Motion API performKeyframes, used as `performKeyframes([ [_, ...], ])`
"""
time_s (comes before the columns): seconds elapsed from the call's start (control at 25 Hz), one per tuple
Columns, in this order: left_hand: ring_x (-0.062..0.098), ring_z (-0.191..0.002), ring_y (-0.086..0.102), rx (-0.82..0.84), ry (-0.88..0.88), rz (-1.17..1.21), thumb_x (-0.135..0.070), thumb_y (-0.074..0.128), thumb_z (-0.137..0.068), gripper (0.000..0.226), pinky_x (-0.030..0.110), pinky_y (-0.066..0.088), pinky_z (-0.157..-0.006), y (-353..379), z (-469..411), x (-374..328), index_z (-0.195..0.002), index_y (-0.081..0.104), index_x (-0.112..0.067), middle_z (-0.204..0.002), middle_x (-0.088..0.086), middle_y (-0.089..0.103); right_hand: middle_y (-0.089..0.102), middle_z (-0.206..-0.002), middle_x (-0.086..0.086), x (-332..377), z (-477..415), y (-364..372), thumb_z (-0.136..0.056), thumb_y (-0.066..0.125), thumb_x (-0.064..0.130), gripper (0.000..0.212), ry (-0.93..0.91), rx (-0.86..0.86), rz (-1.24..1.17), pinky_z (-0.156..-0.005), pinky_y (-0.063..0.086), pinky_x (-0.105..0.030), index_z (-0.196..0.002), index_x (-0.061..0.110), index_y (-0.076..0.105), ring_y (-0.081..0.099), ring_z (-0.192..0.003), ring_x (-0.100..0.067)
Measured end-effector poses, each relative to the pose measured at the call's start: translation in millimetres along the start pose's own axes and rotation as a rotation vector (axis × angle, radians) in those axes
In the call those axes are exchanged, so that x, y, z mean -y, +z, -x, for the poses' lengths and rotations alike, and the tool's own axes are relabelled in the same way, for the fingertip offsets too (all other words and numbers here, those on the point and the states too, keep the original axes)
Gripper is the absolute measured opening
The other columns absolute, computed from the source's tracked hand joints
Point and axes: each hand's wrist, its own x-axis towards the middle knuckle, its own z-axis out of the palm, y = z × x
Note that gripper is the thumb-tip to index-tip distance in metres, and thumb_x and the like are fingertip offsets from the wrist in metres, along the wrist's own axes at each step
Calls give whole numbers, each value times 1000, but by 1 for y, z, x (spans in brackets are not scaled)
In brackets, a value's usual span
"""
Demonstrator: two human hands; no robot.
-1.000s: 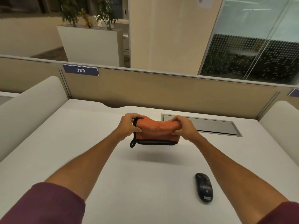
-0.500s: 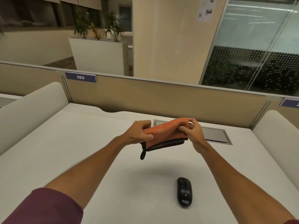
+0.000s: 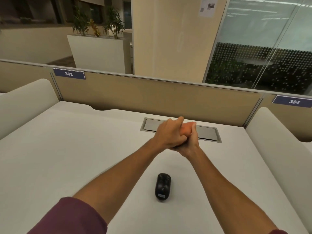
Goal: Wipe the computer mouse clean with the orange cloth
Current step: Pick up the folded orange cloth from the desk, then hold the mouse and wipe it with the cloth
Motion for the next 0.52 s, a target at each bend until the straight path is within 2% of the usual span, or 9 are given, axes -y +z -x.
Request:
performKeyframes([
  [0.08, 34, -65, 58, 24, 70, -34, -27, 65, -69, 35, 32, 42, -55, 19, 14, -9, -97, 50, -12, -68, 4, 56, 69, -93, -15, 1, 6, -15, -77, 38, 80, 82, -59, 13, -92, -75, 56, -42, -106, 7, 64, 65, -92, -29],
  [0.12, 31, -65, 60, 34, 105, -31, -26, 67, -71, 39, 34, 48, -57, 28, 21, -9, -103, 52, -11, -73, 5, 61, 68, -83, -12, -1, 7, -22, -79, 41, 76, 75, -100, 25, -122, -69, 57, -36, -99, 7, 63, 66, -82, -25],
  [0.16, 29, -64, 60, 49, 143, -27, -27, 69, -72, 40, 36, 53, -59, 37, 28, -8, -104, 52, -11, -78, 6, 64, 67, -79, -10, -3, 7, -30, -81, 43, 73, 70, -150, 40, -138, -70, 58, -35, -96, 7, 62, 66, -76, -23],
  [0.2, 26, -64, 60, 58, 188, -15, -28, 71, -74, 37, 36, 55, -60, 45, 36, -6, -101, 52, -11, -82, 7, 65, 67, -81, -11, -5, 7, -38, -81, 45, 70, 69, -195, 47, -140, -78, 57, -38, -99, 6, 62, 66, -77, -24],
  [0.28, 21, -66, 59, 82, 272, 40, -32, 72, -78, 35, 32, 56, -63, 59, 50, -4, -97, 52, -11, -88, 7, 65, 66, -97, -15, -10, 7, -53, -81, 51, 65, 70, -235, 53, -130, -92, 49, -47, -117, 5, 57, 64, -89, -30],
  [0.32, 19, -70, 58, 100, 297, 86, -35, 72, -79, 36, 28, 54, -66, 63, 57, -3, -98, 53, -11, -93, 6, 65, 64, -103, -17, -12, 9, -59, -81, 54, 61, 71, -228, 61, -104, -90, 49, -48, -125, 6, 53, 62, -92, -32],
  [0.4, 17, -86, 61, 139, 280, 181, -45, 72, -80, 47, 23, 51, -77, 69, 68, 7, -108, 55, -12, -108, 4, 66, 63, -104, -17, -14, 13, -68, -79, 58, 56, 70, -186, 54, 5, -82, 51, -45, -128, 7, 51, 62, -91, -32],
  [0.52, 17, -121, 53, 126, 100, 228, -59, 68, -77, 67, 30, 44, -101, 74, 89, 36, -126, 53, -17, -136, 0, 56, 60, -116, -16, -11, 22, -79, -72, 65, 51, 69, -178, -57, 294, -73, 56, -43, -130, 18, 45, 62, -95, -32],
])
